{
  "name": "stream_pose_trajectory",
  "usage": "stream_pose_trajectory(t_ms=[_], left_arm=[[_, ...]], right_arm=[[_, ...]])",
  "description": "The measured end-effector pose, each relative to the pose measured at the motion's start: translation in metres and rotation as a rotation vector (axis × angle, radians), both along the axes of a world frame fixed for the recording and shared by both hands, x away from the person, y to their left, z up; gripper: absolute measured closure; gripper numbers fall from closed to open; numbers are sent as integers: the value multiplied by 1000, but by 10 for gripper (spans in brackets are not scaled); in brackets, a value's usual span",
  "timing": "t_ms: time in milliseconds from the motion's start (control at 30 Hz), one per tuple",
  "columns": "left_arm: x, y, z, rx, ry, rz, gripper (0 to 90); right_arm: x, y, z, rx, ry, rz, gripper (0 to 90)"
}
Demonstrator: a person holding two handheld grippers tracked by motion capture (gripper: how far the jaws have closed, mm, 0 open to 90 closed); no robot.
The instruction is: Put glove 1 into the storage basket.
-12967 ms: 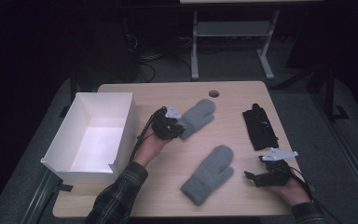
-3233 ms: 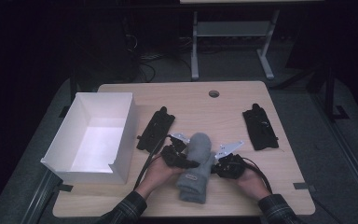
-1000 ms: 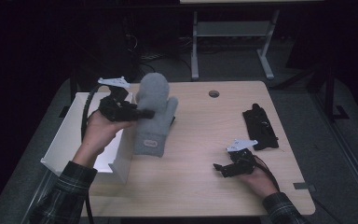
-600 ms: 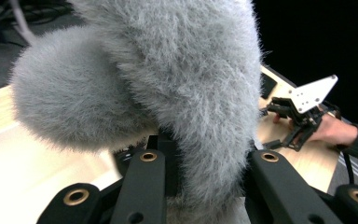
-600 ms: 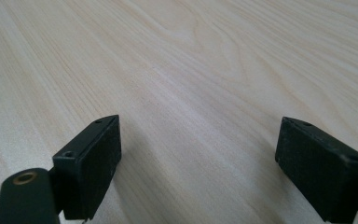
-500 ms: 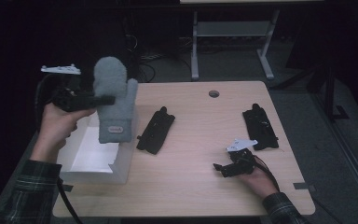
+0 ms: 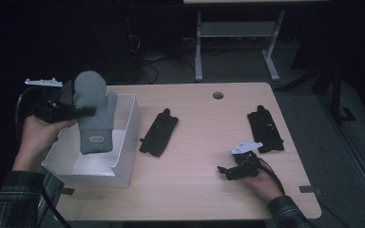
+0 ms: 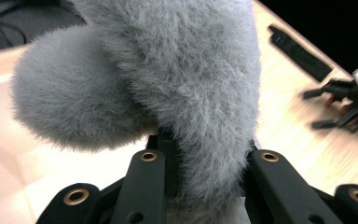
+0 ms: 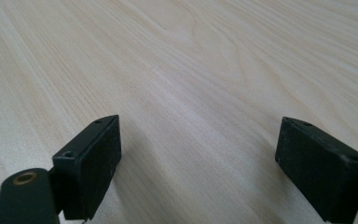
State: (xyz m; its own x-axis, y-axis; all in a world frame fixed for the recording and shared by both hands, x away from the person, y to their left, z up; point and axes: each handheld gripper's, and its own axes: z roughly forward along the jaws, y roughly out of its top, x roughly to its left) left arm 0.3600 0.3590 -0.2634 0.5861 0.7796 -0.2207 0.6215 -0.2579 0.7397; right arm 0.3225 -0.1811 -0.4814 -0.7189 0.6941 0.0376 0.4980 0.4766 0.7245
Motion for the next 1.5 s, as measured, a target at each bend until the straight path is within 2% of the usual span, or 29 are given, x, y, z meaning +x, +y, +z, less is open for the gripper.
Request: stream_pose_trajectory(t_ms=[33, 67, 100, 267, 333, 367, 433, 467, 500, 533, 667, 767, 867, 967, 1133, 1200, 1300, 1333, 1367, 1400, 1500], left_arm=[[1, 1, -6, 3, 11, 1, 735], [3, 3, -17, 5, 33, 1, 735], [3, 3, -17, 5, 33, 1, 735], [10, 2, -50, 58, 105, -4, 735], [16, 2, -67, 73, 148, -7, 734], [16, 2, -67, 73, 148, -7, 734], [20, 3, -79, 68, 173, -8, 734], [24, 3, -90, 73, 198, -4, 733], [24, 3, -90, 73, 198, -4, 733], [27, 2, -99, 77, 219, -15, 732], [33, -1, -108, 105, 240, -20, 728], [39, -6, -115, 110, 264, -29, 717], [45, -10, -124, 143, 273, -25, 710], [51, -11, -134, 194, 278, -16, 695], [57, -6, -148, 188, 296, 15, 662], [57, -5, -150, 185, 301, 22, 646], [58, -5, -149, 189, 295, 45, 534], [57, -5, -147, 201, 286, 45, 445], [57, -5, -146, 198, 278, 53, 445], [57, -6, -144, 200, 272, 73, 408], [55, -7, -132, 220, 224, 125, 291]], right_arm=[[0, 0, 0, 0, 0, 0, 142], [0, 0, 0, 0, 0, -1, 142], [0, 0, 0, 0, 0, -1, 142], [0, 0, 0, -1, 0, -1, 142], [0, 0, 0, -1, -1, -2, 142], [0, 0, 0, -1, -1, -2, 142], [0, 0, 0, -1, 0, -2, 142], [0, 0, 0, -1, 0, -2, 142], [0, 0, 0, -1, -1, -2, 142], [0, 0, 0, -1, 0, -3, 142], [0, 0, 0, -1, 0, -2, 142], [0, 0, 0, -2, -1, -2, 142], [0, 0, 0, -2, -1, -2, 142], [0, 0, 0, -2, -1, -2, 142], [0, 0, 0, -2, -1, -2, 142], [0, 0, 0, -2, -1, -2, 142], [0, 0, 0, -2, 0, -2, 142], [0, 0, 0, -2, -1, -2, 142], [0, 0, 0, -2, -1, -2, 142], [0, 0, 0, -2, -1, -2, 142], [0, 0, 0, -2, -1, -2, 142]])
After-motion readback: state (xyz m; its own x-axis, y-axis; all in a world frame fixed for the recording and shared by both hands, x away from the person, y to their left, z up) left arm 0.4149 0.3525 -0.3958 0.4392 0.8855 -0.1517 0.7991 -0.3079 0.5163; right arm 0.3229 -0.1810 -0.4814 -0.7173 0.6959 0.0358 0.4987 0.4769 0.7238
